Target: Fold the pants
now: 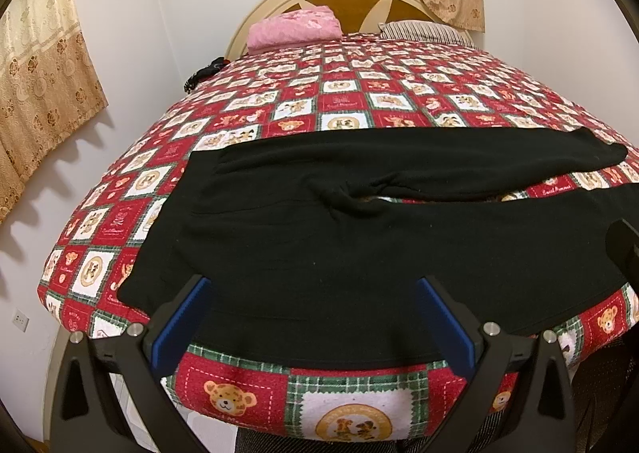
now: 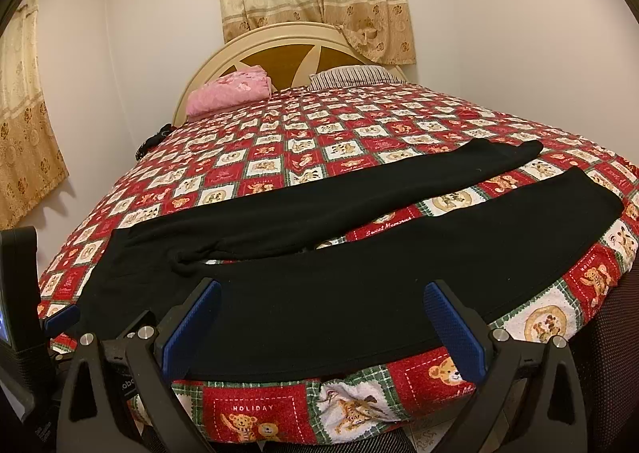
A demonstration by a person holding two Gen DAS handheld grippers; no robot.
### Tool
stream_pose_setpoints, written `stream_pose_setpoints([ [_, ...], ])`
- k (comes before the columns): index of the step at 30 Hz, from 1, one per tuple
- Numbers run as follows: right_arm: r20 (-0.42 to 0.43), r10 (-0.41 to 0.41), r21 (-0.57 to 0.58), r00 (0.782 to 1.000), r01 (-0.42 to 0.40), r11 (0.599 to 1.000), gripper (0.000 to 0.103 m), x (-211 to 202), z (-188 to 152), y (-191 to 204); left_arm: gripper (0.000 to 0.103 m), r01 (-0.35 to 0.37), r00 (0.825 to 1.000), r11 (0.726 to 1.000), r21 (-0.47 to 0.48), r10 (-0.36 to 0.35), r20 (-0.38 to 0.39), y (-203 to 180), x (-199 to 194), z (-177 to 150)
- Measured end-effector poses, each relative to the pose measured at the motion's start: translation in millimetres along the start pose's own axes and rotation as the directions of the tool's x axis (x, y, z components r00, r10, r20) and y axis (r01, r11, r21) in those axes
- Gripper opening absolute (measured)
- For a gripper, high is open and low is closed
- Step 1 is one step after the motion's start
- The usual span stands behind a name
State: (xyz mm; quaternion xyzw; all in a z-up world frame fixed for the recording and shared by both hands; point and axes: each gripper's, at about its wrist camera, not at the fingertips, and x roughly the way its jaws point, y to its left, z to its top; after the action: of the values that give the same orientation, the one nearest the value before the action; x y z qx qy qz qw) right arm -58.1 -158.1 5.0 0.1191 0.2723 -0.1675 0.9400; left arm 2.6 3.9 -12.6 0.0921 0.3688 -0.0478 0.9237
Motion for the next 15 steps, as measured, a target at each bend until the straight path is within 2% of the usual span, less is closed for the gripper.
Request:
stream_pose_setpoints([
  [15, -0.01, -0.018, 0.005, 1.0, 0.018, 1.0, 0.102, 6.5, 3.8, -1.3, 0.103, -0.007, 1.0, 1.0, -0.006, 0.007, -0.011, -0.2, 4.6, 0.6],
])
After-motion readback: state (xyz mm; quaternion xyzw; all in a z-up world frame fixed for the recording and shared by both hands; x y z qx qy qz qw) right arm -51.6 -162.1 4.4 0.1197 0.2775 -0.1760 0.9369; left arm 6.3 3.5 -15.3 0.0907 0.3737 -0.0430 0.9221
